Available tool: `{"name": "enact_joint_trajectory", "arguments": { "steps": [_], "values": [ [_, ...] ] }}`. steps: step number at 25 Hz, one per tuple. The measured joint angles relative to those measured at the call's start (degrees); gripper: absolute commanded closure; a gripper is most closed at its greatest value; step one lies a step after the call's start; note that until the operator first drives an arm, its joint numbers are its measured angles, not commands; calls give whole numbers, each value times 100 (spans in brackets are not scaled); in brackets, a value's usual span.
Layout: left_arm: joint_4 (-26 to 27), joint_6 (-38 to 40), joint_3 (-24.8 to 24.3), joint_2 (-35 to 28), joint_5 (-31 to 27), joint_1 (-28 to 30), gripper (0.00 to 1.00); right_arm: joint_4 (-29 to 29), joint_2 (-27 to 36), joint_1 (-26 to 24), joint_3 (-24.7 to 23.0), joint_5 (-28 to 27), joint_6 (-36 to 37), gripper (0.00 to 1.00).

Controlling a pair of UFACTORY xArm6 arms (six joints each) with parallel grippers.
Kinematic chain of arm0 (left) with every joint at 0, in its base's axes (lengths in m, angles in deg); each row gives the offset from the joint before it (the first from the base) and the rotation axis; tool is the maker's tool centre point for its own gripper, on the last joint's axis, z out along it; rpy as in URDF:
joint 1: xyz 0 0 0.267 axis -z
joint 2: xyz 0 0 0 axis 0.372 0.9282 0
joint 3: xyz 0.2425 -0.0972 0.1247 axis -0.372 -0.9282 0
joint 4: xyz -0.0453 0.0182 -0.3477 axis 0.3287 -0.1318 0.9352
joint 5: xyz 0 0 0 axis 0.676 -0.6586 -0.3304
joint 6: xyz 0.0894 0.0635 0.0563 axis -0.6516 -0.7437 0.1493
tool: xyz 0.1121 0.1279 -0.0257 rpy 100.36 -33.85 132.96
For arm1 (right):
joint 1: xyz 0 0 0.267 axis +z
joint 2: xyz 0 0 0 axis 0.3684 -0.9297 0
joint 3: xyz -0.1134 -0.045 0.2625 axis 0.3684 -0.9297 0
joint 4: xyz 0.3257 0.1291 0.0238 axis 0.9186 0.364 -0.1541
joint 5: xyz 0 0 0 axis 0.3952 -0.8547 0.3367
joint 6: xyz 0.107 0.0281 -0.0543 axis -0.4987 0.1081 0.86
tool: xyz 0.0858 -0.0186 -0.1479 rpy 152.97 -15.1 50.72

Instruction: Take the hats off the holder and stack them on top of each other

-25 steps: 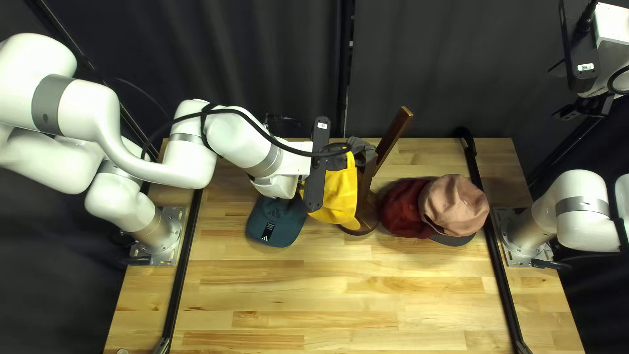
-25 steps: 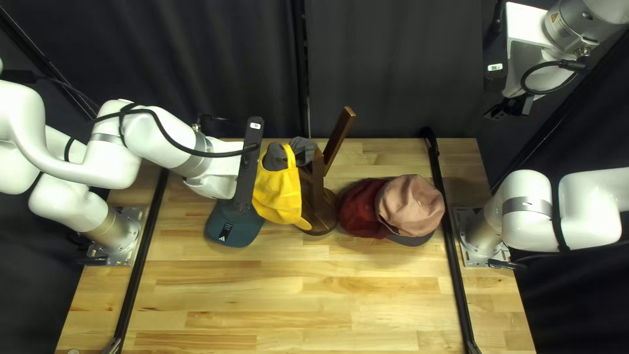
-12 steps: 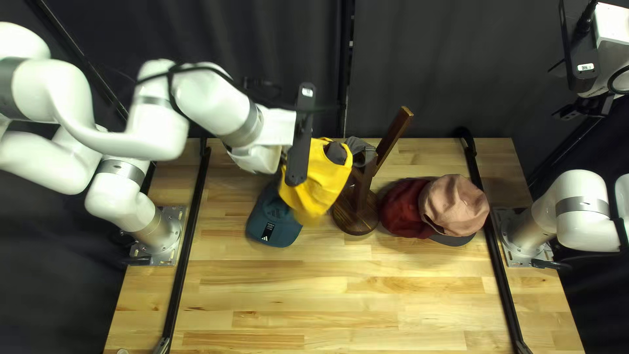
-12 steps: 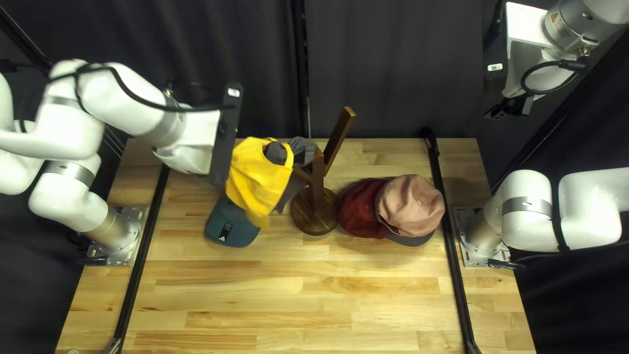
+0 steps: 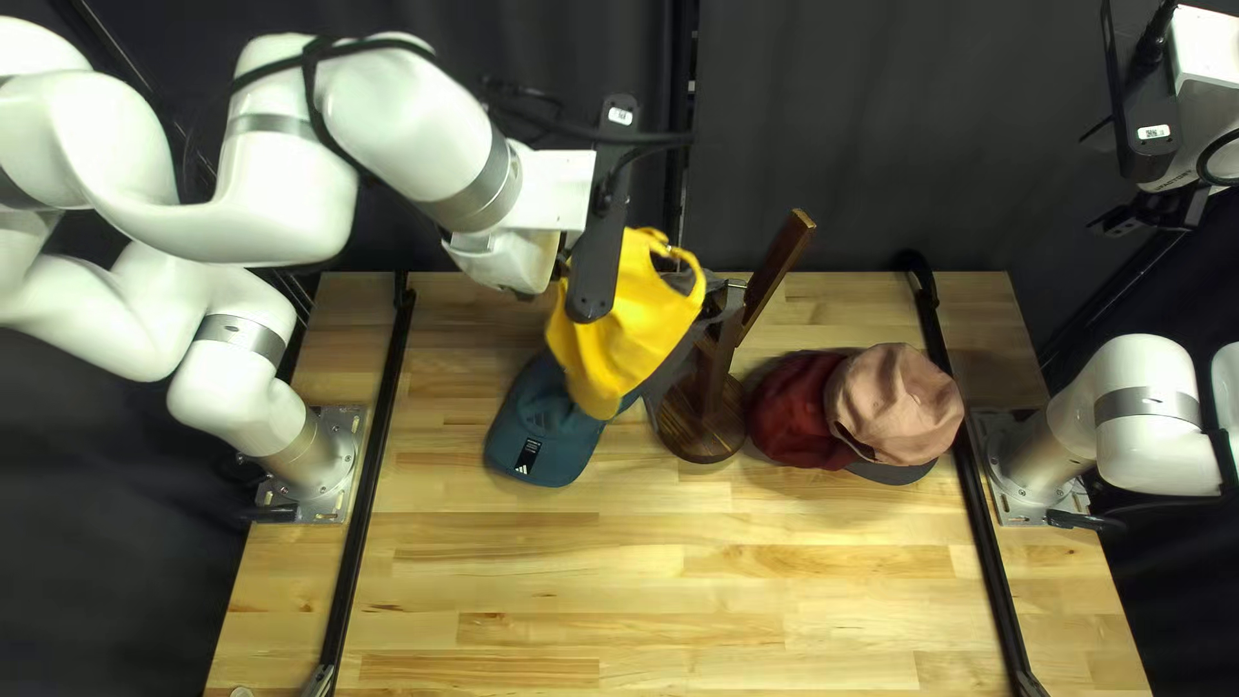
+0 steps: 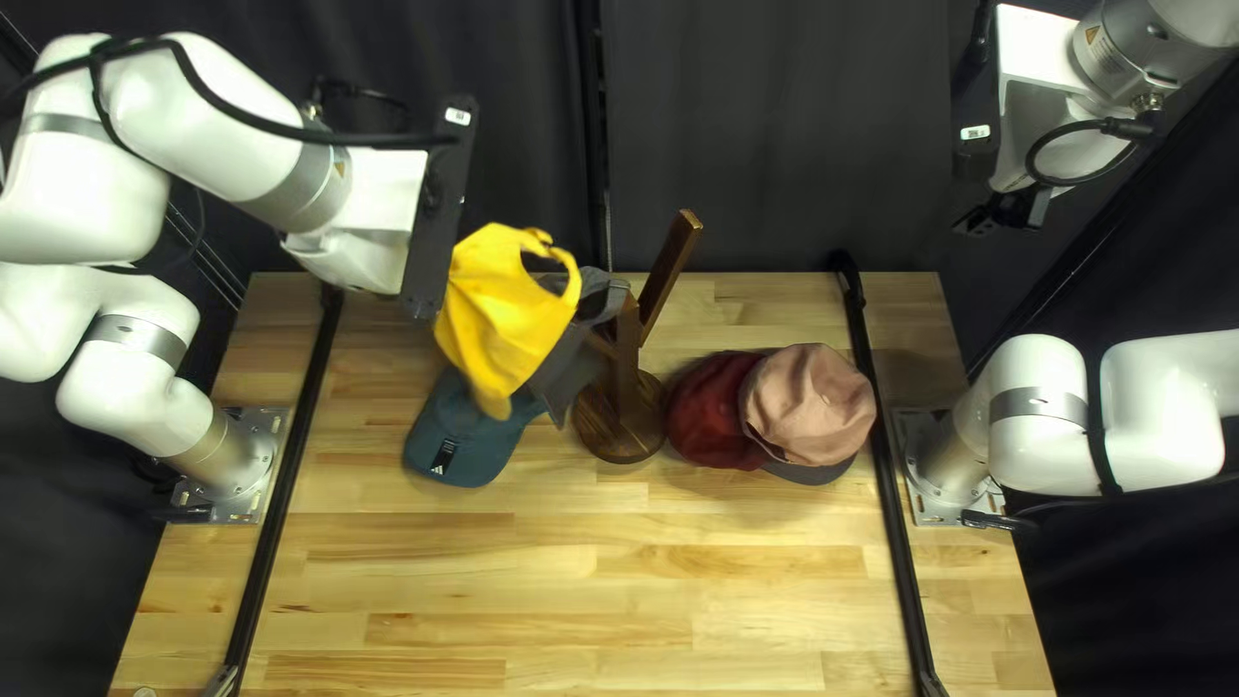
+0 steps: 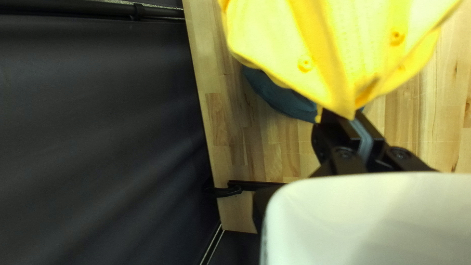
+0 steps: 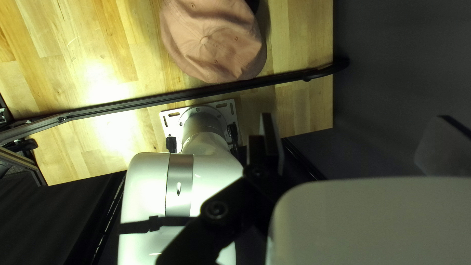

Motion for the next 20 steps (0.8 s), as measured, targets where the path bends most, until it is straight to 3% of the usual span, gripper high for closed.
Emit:
{"name": "enact_joint_trajectory", "arguments": {
  "steps": [4, 12, 15, 20],
  "values": [
    [19, 68, -510, -316, 132, 19, 100, 0, 0, 0, 0, 0, 0, 0],
    [71, 500, -2108, -1580, 540, 118, 100, 0, 0, 0, 0, 0, 0, 0],
    [10, 664, -2344, -1990, 412, 222, 100, 0, 0, 0, 0, 0, 0, 0],
    [-187, 867, -2265, -2266, 31, 493, 100, 0, 0, 0, 0, 0, 0, 0]
  ]
}}
